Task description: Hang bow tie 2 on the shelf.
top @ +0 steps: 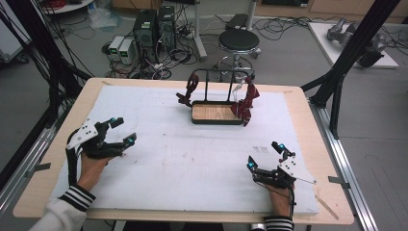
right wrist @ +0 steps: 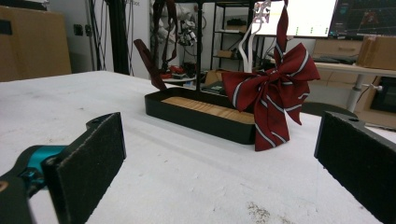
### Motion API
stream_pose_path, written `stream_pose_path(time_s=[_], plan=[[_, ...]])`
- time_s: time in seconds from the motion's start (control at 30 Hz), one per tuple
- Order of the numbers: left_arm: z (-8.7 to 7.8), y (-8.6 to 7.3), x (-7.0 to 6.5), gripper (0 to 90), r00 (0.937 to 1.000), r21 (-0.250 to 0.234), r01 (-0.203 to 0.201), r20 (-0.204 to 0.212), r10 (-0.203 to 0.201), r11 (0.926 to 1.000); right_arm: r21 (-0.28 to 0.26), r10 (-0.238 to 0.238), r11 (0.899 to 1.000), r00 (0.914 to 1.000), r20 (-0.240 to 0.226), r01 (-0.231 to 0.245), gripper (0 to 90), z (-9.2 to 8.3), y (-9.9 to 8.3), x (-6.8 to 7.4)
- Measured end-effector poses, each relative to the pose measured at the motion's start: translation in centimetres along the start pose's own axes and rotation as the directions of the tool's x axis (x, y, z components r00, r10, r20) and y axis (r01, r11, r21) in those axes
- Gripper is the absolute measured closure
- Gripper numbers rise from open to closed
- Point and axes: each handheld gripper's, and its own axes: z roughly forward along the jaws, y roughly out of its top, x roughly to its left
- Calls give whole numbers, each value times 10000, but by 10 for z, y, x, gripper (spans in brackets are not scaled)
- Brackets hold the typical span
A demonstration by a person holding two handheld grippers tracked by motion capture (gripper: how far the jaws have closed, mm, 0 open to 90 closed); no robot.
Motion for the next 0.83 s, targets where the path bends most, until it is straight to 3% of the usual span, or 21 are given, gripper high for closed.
stream_pose_path(time_s=[0.13,0.2,0.43,0.83], plan=[[-11,-13,-11,195,9994,-63,-185,-295,183,9998,-23,-72,10000,10000,3,72,11,0,0,0],[-18,-19,-15,195,9988,-264,-48,-498,35,9996,-24,-69,10000,10000,-2,69,11,0,0,0],[-25,-30,-21,196,9949,-659,-261,-987,195,9975,-10,-44,10000,10000,6,44,11,0,0,0],[-27,-37,-22,199,9947,-906,-203,-1026,110,9957,49,-50,10000,10000,-11,50,11,0,0,1]])
